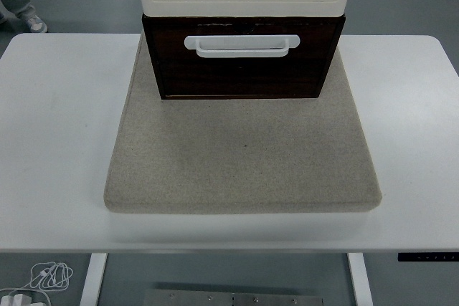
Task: Open the drawer under the combination cabinet
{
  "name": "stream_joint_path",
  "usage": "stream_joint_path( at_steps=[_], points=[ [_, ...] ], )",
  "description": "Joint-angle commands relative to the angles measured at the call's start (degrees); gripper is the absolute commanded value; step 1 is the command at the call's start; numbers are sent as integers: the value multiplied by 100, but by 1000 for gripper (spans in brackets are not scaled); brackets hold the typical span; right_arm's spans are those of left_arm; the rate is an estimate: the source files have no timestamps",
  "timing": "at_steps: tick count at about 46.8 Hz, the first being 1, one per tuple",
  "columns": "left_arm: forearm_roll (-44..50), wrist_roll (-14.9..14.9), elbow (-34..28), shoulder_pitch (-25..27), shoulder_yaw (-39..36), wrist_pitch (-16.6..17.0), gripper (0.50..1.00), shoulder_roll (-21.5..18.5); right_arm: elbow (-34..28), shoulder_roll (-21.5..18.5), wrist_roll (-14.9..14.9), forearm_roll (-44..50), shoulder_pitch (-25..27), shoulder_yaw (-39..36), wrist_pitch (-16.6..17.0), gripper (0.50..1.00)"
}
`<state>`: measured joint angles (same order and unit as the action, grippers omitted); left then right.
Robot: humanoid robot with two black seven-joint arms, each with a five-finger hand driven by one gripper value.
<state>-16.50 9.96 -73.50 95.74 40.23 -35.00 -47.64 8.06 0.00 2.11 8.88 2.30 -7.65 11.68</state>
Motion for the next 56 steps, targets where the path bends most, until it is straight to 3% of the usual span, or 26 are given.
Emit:
stream_joint_path(
  at_steps=[1, 17, 30, 56],
  points=[
    [-28, 6, -200, 58, -313, 0, 1000, -8, 2, 0, 0, 0, -2, 0, 1, 926],
    [-169, -3, -420, 1104, -2562, 0, 999, 9, 2, 0, 0, 0, -2, 0, 1, 926],
    [-3, -20, -376, 2009, -4689, 125, 1000, 475, -6, 0, 0, 0, 7, 0, 1, 926],
    [657, -47, -77, 2818, -6096, 37, 1000, 862, -6, 0, 0, 0, -2, 0, 1, 926]
  ],
)
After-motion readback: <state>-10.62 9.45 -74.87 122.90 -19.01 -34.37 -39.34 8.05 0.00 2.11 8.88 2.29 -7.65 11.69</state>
